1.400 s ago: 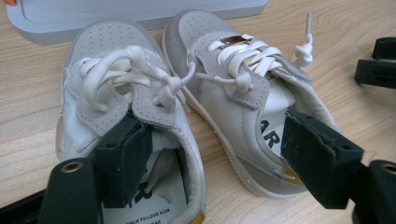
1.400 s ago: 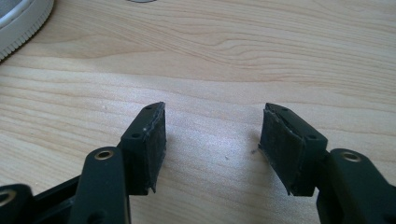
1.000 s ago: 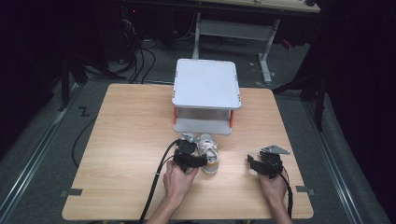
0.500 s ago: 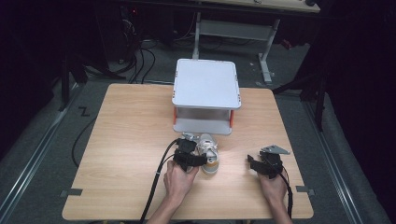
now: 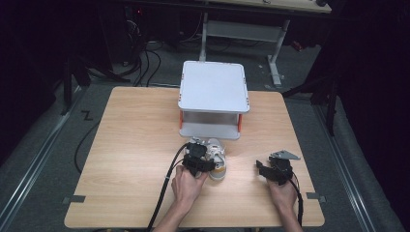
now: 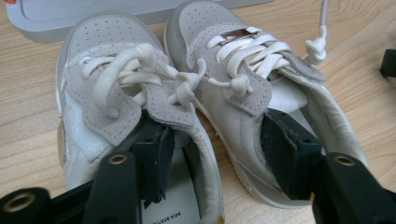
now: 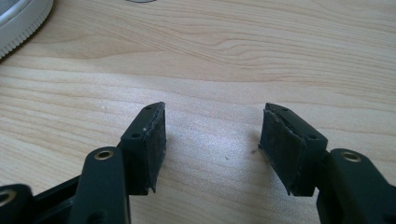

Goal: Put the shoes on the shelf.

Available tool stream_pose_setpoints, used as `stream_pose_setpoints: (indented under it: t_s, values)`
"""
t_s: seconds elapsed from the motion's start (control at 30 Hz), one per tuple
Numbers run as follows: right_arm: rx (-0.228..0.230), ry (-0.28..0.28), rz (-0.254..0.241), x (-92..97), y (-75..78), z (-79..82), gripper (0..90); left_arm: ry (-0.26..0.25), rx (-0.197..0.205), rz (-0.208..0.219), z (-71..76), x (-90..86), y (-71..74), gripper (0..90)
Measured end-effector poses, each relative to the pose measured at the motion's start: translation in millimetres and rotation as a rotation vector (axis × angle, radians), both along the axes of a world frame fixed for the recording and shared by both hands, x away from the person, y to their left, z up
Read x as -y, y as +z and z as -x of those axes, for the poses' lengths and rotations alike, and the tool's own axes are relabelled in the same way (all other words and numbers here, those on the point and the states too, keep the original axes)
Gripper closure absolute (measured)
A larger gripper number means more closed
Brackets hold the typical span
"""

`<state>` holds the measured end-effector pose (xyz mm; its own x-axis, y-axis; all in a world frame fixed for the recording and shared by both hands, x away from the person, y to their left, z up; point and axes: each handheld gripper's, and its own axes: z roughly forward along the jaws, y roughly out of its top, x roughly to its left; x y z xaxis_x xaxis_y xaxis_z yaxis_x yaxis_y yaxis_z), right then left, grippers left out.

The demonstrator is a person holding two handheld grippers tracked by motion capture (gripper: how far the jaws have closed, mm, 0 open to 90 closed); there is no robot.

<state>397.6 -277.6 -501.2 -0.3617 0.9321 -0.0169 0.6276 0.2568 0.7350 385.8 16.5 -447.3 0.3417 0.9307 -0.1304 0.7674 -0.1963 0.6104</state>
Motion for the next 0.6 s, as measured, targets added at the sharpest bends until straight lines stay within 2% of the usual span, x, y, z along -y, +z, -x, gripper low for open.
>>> stream_pose_setpoints:
  t_s: [0.07, 0.17, 0.2, 0.3, 0.37, 0.47, 0.6]
  values:
    - [0.0, 0.0, 0.0, 0.0, 0.0, 0.0, 40.7, -0.002, -0.001, -0.01, -0.3, 1.3, 0.1, 48.0]
    - [0.0, 0.0, 0.0, 0.0, 0.0, 0.0, 40.7, -0.027, -0.014, 0.017, -2.3, 2.2, -2.7, 54.5]
    - [0.0, 0.0, 0.0, 0.0, 0.0, 0.0, 40.7, -0.028, -0.012, 0.014, -2.6, 3.3, -3.2, 59.0]
    - [0.0, 0.0, -0.001, 0.1, 0.0, 0.0, 40.7, -0.032, -0.005, -0.01, -2.4, 6.0, -3.1, 62.0]
    - [0.0, 0.0, -0.001, 0.1, 0.0, 0.0, 40.7, -0.039, 0.003, -0.026, -1.9, 5.3, -3.6, 67.6]
    - [0.0, 0.0, -0.001, 0.1, 0.0, -0.1, 40.7, -0.045, 0.003, -0.027, -1.5, 4.7, -3.5, 69.6]
    - [0.0, 0.0, -0.001, 0.1, 0.0, -0.1, 40.7, -0.046, 0.017, -0.048, 0.9, 3.1, -2.3, 73.8]
